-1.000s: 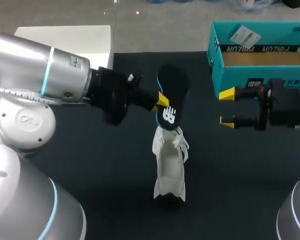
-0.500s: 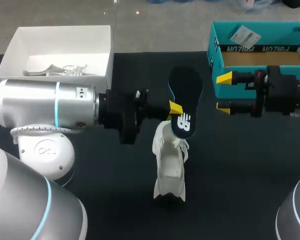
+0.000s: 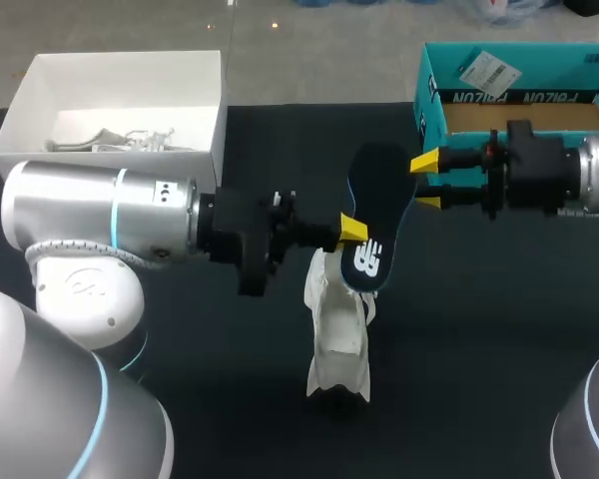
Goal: Take the shoe out of the shoebox, open the shoe tongue, remove and reinsert the insole, then place the shoe into the shoebox
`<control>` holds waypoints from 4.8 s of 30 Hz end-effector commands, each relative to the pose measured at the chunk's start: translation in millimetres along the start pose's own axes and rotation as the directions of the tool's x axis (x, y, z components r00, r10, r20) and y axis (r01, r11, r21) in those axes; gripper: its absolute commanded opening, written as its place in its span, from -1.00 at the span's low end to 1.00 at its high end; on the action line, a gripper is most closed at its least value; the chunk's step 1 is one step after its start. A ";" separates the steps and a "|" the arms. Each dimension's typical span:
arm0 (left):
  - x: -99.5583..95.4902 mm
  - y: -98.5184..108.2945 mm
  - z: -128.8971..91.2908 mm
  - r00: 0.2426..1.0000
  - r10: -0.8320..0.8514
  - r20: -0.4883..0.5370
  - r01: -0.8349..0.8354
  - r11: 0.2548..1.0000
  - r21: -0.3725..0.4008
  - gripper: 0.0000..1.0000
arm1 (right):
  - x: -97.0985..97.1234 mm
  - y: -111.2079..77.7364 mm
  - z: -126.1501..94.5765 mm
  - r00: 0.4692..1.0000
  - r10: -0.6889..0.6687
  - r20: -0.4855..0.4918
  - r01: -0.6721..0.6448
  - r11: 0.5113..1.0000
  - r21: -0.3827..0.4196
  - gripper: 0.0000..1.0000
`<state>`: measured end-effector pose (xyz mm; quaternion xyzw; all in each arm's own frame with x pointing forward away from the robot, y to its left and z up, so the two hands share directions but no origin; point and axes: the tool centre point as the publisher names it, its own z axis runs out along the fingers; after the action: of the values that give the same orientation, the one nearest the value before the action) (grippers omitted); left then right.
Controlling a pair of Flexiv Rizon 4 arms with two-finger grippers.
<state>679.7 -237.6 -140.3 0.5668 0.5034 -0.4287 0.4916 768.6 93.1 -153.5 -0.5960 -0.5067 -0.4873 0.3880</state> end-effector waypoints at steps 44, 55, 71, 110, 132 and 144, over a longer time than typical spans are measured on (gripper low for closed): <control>8.5 32.3 -17.1 0.949 -0.017 -0.315 0.042 0.996 0.072 1.00 | -11.3 -9.0 7.1 0.998 0.065 0.015 -0.065 0.996 0.053 -1.00; 4.8 51.4 -52.8 0.765 -0.111 -0.634 0.252 0.958 0.137 1.00 | -29.2 -25.9 19.7 0.998 -0.004 0.057 -0.004 0.990 0.144 -1.00; -8.7 64.9 -47.3 0.553 0.059 -0.831 0.133 0.979 0.157 1.00 | -29.6 -36.7 44.6 0.991 -0.067 0.113 0.045 0.981 0.186 -1.00; -0.6 93.8 -47.1 0.148 0.146 -0.978 0.089 0.983 0.161 1.00 | -39.6 -44.8 88.8 0.995 -0.022 0.099 0.003 0.982 0.190 -1.00; -2.4 99.5 -40.0 0.307 0.040 -0.951 0.008 0.999 0.045 1.00 | -34.5 -28.8 78.4 0.999 0.011 0.031 -0.012 0.999 0.030 -1.00; 2.0 98.5 -31.5 0.352 0.097 -0.931 -0.020 0.995 0.097 1.00 | -28.5 -26.2 73.8 1.000 0.017 0.008 -0.017 0.999 0.029 -1.00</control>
<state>779.3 -213.0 -120.7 0.7421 0.6632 -0.0139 0.0964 757.6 163.0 -198.8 -0.5970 -0.5103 -0.4738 0.3984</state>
